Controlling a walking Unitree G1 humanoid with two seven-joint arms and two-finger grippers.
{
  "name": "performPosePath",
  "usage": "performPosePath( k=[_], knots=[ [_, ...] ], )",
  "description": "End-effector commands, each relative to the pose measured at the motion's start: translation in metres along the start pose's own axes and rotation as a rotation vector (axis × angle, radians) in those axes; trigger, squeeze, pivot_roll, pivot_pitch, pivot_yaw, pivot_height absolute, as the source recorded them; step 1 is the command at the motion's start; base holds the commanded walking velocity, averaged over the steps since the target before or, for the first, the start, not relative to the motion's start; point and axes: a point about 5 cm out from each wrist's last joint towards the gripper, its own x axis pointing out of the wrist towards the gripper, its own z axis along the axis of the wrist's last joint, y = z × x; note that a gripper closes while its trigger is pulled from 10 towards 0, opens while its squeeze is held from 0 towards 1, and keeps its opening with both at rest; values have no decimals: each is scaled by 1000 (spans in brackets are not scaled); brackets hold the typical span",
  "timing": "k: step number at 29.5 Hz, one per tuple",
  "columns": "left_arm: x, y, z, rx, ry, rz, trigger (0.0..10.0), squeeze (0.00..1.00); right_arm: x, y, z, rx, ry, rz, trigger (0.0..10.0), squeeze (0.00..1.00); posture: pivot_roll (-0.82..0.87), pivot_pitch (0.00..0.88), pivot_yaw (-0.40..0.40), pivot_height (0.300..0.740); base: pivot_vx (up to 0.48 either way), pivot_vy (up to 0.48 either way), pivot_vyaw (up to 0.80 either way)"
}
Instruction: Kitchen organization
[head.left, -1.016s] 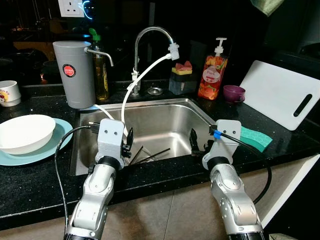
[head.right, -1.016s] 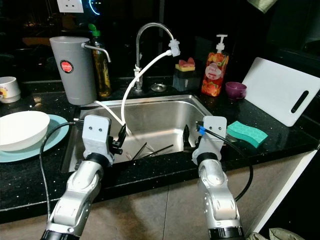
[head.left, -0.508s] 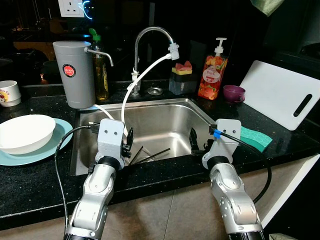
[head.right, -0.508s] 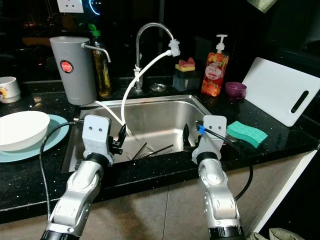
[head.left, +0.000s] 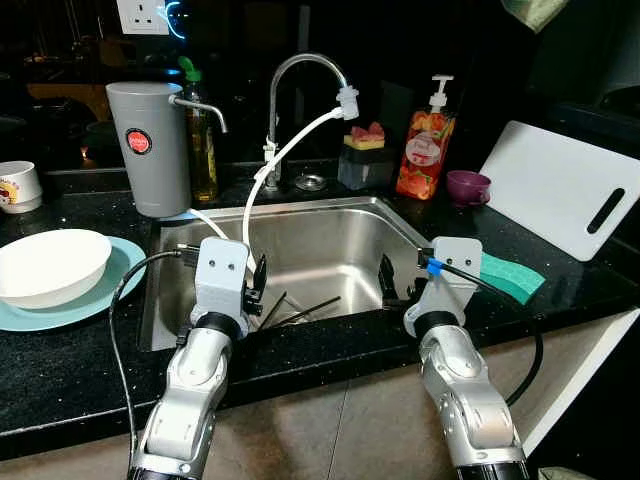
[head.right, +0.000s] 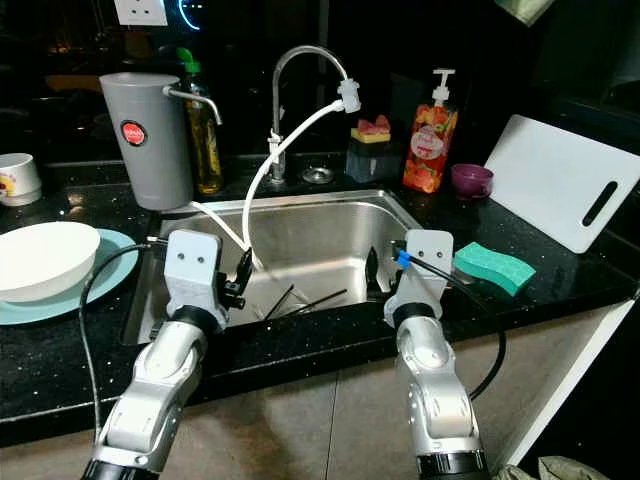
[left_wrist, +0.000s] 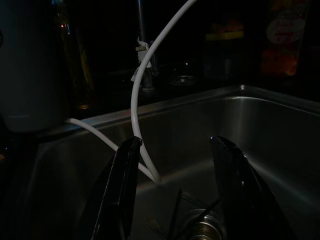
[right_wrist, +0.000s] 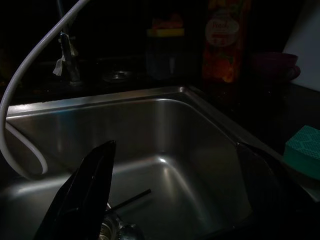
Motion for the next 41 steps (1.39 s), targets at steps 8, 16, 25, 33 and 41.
performPosePath(
  k=[8, 16, 25, 33, 41],
  knots=[
    [-1, 0, -2, 7, 13, 3, 10000, 0, -1, 0, -2, -4, 13, 0, 10000, 0, 53, 55, -76, 740, 0, 0, 0],
    [-2, 0, -1, 8, 12, 5, 10000, 0, -2, 0, -2, -3, 13, 0, 10000, 0, 53, 57, -76, 740, 0, 0, 0],
    [-1, 0, -1, 7, 12, 6, 10000, 0, -1, 0, -2, -3, 12, 0, 10000, 0, 52, 54, -77, 740, 0, 0, 0],
    [0, 0, -2, 5, 10, 6, 10000, 0, -1, 0, -1, -4, 10, -1, 10000, 0, 51, 49, -76, 740, 0, 0, 0],
    [1, 0, -1, 6, 7, 7, 10000, 0, 0, -1, 0, -4, 5, -2, 10000, 0, 51, 47, -75, 740, 0, 0, 0]
  ],
)
